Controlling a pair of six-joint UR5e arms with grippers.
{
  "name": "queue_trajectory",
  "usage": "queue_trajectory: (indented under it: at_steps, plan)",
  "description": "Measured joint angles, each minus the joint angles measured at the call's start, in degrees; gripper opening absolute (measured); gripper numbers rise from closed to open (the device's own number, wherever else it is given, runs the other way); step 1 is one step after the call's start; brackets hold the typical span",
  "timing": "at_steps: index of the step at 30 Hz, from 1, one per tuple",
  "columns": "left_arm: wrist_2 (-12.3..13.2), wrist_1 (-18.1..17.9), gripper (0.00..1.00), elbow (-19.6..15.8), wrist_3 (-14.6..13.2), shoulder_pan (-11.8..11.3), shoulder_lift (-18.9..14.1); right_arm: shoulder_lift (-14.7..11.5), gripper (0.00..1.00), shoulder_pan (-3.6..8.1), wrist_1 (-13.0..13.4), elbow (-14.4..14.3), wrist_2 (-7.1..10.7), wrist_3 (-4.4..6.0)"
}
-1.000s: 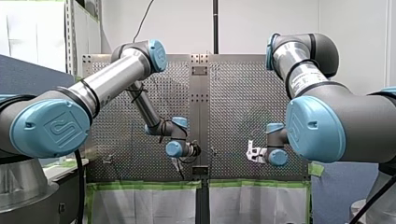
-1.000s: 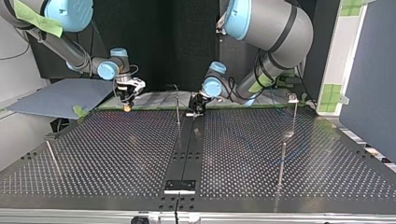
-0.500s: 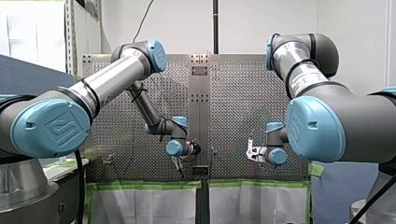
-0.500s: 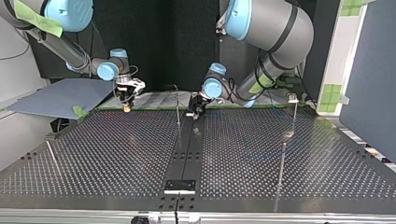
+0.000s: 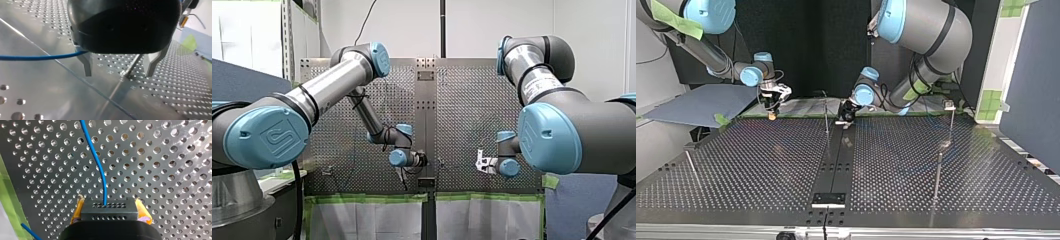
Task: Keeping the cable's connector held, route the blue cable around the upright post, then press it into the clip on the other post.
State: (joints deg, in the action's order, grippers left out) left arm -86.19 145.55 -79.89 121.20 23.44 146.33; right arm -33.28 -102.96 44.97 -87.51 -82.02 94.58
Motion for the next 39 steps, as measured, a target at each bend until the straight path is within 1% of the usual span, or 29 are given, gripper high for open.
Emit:
queue_trajectory:
  at_steps: [6,13,16,21,26,39]
  plan:
    - [-1.8,3.0,1.0,0.0,-3.1,0.5,0.0,0.0,0.0,-0.01,-0.1,0.0,0.01,0.01]
    - [-2.3,6.7,1.0,0.0,-6.7,0.9,-0.1,0.0,0.0,-0.01,-0.3,0.0,0.01,0.01]
    - [-2.9,8.1,1.0,0.0,-8.2,1.4,-0.6,0.0,0.0,0.0,-0.3,0.0,0.01,0.0]
    - [-4.7,10.6,1.0,0.0,-10.7,2.5,-2.2,0.0,0.0,0.0,-0.6,0.0,0.01,0.0]
    - [-5.3,12.9,1.0,0.0,-13.2,3.4,-2.6,0.0,0.0,-0.01,-0.8,0.0,0.01,0.0]
    - [-5.4,13.9,1.0,-0.1,-19.4,5.4,-2.9,0.0,0.0,0.2,-1.0,0.0,0.01,0.01]
